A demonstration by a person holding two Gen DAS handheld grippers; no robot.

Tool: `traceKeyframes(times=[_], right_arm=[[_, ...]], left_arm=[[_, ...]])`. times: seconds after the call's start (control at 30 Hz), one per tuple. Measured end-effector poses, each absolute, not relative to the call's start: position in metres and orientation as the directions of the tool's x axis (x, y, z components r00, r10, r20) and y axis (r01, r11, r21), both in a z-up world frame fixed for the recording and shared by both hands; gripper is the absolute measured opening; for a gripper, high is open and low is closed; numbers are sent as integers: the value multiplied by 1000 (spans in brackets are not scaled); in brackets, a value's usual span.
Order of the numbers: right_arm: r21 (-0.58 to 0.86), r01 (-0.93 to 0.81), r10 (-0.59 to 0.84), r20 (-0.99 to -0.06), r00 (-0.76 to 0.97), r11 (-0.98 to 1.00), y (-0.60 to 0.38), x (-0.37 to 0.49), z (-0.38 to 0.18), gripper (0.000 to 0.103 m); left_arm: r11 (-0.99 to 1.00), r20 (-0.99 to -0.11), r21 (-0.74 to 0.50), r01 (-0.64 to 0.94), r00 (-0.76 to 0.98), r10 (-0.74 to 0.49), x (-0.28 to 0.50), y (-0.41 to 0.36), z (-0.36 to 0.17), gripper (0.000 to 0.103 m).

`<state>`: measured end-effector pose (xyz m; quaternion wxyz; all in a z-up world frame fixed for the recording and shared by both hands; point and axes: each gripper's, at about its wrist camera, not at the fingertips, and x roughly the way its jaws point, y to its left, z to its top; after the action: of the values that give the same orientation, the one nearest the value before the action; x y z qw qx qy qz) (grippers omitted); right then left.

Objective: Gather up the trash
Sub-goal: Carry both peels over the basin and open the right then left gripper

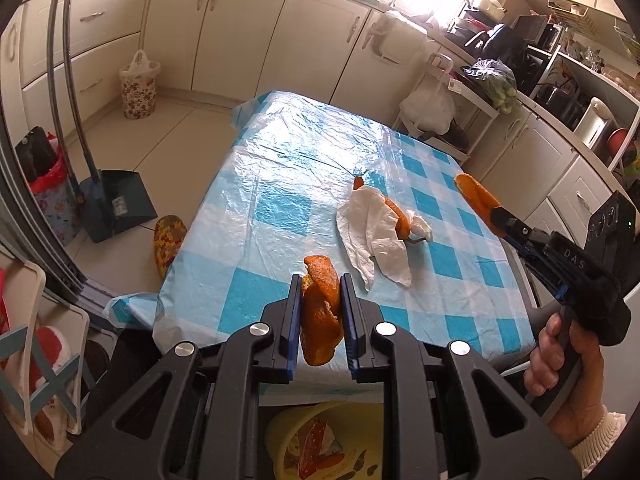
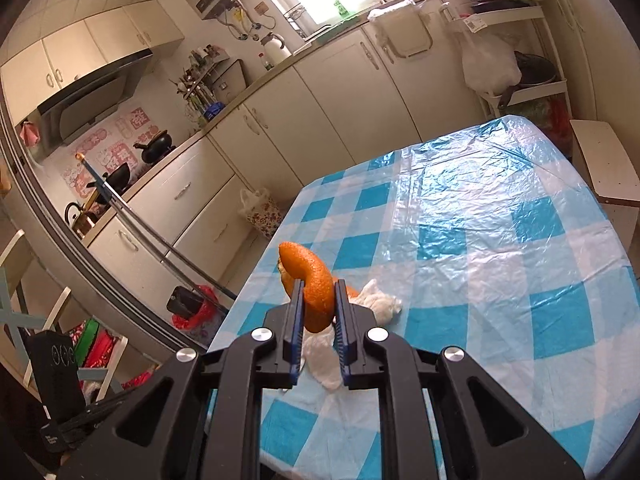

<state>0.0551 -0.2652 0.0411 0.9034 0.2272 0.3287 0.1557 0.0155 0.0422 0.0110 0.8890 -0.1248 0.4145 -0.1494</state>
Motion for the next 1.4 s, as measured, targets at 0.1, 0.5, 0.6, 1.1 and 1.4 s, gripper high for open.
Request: traceKeyframes(times=[0.1, 0.5, 0.6, 1.1, 1.4], right_arm=[[481, -169, 441, -535, 721, 860, -255, 35, 41, 15], [438, -221, 465, -593, 657, 871, -231, -31, 31, 15], [432, -219, 464, -619, 634, 875, -226, -47, 25, 15], [355, -237, 427, -745, 513, 904, -206, -88, -3, 15], [326, -246, 406, -788, 463, 913, -205, -96, -13, 15]], left_arm=[[922, -694, -346, 174, 613, -377, 5, 41, 15, 18], [909, -677, -354, 221, 610, -412, -33, 38, 26, 18], [906, -680, -355, 229, 601, -419, -43, 37, 23, 18], [899, -706, -333, 286, 556, -438, -77, 23, 10, 18], [895, -728, -311, 319, 526, -440, -86, 5, 2, 18]])
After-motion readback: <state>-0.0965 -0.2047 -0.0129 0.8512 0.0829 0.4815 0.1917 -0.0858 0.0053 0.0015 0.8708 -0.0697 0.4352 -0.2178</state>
